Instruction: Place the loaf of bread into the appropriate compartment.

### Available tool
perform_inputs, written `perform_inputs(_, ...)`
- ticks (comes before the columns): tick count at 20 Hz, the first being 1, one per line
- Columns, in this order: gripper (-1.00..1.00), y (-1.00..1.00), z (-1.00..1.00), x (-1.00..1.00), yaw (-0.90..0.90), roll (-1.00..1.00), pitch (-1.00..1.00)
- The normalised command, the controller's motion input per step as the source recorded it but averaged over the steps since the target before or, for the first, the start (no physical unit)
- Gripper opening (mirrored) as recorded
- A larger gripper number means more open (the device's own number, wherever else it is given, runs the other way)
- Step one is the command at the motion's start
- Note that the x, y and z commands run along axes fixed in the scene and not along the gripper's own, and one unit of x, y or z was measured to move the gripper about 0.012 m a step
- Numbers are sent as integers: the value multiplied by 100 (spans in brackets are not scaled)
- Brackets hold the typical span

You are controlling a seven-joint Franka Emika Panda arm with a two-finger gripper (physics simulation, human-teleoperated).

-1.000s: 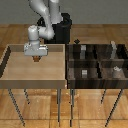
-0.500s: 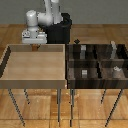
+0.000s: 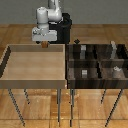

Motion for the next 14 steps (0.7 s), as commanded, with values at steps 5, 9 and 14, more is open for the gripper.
perform_inputs(5, -100, 100, 0, 0, 0, 0, 0)
perform_inputs(9, -100, 100, 0, 0, 0, 0, 0)
perform_inputs(14, -100, 100, 0, 0, 0, 0, 0)
